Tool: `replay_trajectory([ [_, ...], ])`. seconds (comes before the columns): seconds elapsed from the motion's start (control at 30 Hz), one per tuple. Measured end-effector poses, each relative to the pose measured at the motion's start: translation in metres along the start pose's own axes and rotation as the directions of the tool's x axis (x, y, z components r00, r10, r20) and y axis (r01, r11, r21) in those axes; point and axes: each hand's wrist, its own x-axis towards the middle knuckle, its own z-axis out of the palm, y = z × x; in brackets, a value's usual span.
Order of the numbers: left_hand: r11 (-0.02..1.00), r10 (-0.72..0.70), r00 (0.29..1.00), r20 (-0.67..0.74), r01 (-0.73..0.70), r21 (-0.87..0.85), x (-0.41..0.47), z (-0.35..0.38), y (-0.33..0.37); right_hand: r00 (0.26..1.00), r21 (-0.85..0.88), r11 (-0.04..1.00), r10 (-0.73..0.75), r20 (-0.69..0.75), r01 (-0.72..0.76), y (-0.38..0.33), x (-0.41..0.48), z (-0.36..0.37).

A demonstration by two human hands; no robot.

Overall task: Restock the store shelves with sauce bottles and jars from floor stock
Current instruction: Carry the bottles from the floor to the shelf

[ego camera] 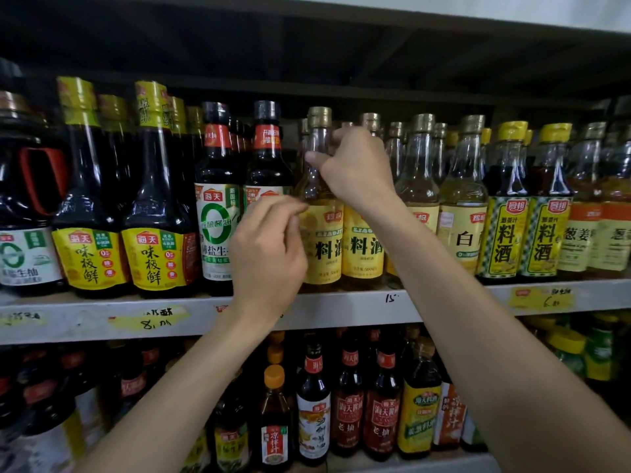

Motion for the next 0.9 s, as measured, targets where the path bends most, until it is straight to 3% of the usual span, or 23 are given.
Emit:
replay_trajectory([
  [0.13,0.997,-0.072,0.994,0.084,0.072,0.001,-0.007,-0.012,-0.007,0.995,-0.022,1.000,-0.015,-0.101,0.013,-0.001,-0.004,0.009],
  [0.3,0.996,-0.090,0.986,0.141,0.091,0.004,-0.011,-0.012,0.003,0.992,-0.081,0.996,-0.053,-0.116,0.044,-0.006,-0.015,0.006],
  [0.43,0.998,-0.065,0.969,0.240,0.056,0.042,-0.026,-0.001,0.030,0.949,-0.069,0.987,-0.158,-0.274,0.144,0.001,-0.041,-0.014],
  [0.53,0.999,-0.036,0.935,0.352,0.034,0.013,-0.044,0.019,0.067,0.910,0.003,0.992,-0.118,-0.396,0.129,0.038,-0.082,-0.044],
  [0.63,0.998,0.036,0.851,0.525,-0.003,-0.064,-0.076,0.055,0.111,0.862,0.111,0.994,0.064,-0.504,-0.009,0.108,-0.151,-0.075],
  [0.77,0.990,0.074,0.695,0.715,0.034,-0.136,-0.156,0.122,0.175,0.747,0.218,0.876,0.480,-0.459,-0.429,0.232,-0.278,-0.107],
  [0.83,0.975,0.107,0.570,0.815,0.098,-0.197,-0.212,0.160,0.211,0.616,0.238,0.729,0.675,-0.406,-0.642,0.293,-0.349,-0.120],
  [0.9,0.955,0.162,0.404,0.900,0.164,-0.246,-0.279,0.187,0.250,0.429,0.215,0.537,0.811,-0.398,-0.816,0.340,-0.429,-0.131],
])
